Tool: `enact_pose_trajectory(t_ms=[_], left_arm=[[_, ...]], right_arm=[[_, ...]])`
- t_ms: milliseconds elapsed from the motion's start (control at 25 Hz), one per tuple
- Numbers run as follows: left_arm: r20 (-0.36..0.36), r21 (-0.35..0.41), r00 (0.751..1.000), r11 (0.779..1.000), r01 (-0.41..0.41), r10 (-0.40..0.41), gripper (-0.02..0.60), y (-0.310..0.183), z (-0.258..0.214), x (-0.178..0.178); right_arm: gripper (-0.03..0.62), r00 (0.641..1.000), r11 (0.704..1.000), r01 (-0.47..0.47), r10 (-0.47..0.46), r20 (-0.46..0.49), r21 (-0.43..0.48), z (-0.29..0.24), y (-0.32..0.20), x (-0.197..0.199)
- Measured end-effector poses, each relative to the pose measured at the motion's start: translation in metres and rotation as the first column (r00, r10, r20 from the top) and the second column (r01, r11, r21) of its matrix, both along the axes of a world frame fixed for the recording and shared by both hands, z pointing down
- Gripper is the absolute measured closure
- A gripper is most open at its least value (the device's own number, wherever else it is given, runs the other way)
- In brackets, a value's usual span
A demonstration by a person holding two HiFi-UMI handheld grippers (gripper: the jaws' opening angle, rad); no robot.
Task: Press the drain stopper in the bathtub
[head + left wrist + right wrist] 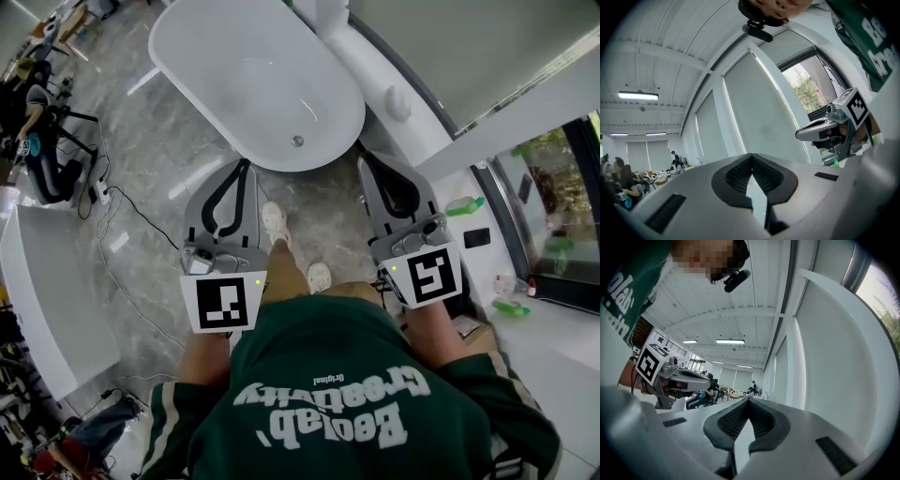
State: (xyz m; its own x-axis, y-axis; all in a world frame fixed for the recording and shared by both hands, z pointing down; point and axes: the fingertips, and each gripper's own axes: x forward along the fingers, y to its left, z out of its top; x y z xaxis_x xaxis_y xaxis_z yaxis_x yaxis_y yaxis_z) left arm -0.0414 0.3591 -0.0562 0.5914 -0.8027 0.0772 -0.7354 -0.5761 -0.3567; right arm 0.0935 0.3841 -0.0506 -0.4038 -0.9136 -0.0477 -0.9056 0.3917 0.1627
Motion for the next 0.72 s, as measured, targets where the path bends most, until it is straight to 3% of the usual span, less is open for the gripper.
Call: enact_pose_trajectory(t_ms=[360, 720], left_arm=[[-0.014, -0.028, 0.999, 0.999, -0.040, 0.040, 0.572, -0.117, 0.025, -0.001], [0.056, 0.010, 0.985, 0.987, -0.162, 0.161, 0.572, -0.270, 0.026, 0.006]], right_arm=[[0.585, 0.998, 0.998, -0.017, 0.014, -0.054, -0.063, 0.026, -0.108, -0.007], [0.585, 0.994, 0.992, -0.059, 0.049, -0.095, -0.110, 0.039, -0.254, -0.020]])
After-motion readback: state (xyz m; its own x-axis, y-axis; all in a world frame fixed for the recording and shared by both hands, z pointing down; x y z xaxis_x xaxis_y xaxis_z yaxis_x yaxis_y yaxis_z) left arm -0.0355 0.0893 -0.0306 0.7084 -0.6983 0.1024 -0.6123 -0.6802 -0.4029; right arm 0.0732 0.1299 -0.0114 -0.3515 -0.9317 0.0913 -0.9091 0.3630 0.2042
